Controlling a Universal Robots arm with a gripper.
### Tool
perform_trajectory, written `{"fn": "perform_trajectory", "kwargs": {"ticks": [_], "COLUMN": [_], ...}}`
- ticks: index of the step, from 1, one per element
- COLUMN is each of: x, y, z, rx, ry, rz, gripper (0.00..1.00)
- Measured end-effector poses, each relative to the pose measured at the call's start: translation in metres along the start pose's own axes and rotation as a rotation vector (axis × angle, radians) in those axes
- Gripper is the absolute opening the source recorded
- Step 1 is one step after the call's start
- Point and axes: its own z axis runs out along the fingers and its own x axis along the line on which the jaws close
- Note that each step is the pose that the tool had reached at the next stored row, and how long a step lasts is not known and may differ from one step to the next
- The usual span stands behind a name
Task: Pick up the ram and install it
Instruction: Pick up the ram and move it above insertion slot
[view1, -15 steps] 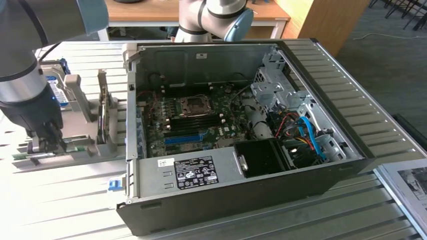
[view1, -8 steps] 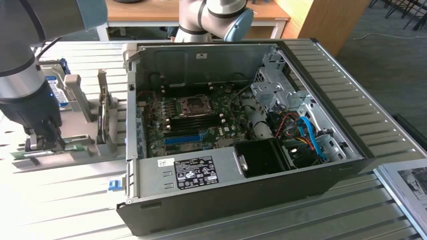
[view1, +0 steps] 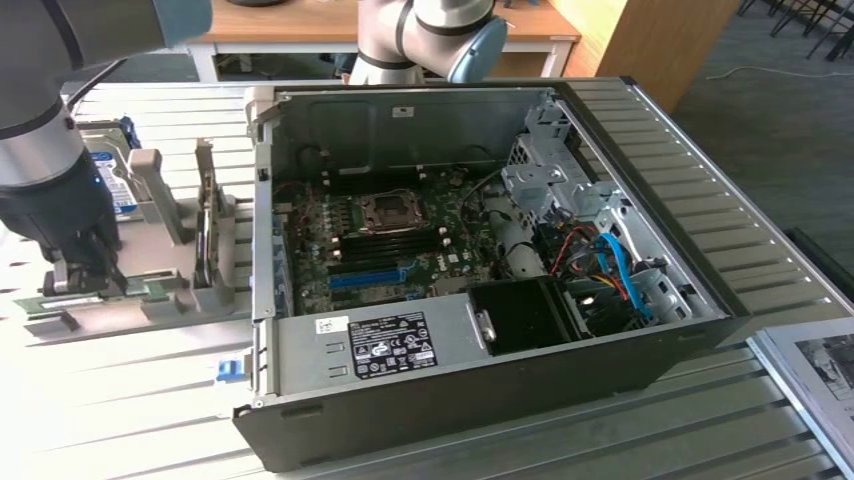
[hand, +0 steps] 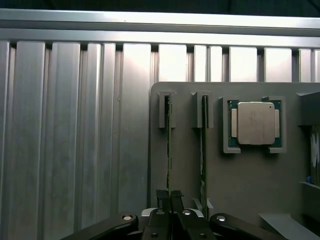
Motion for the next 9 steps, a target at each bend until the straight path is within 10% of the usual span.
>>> {"fn": "perform_trajectory", "kwargs": {"ticks": [9], "x": [0.0], "y": [0.0004], "z": [-0.0126], "rx": [0.0001], "ry": [0.0], "rz": [0.0], "gripper": [0.12]}}
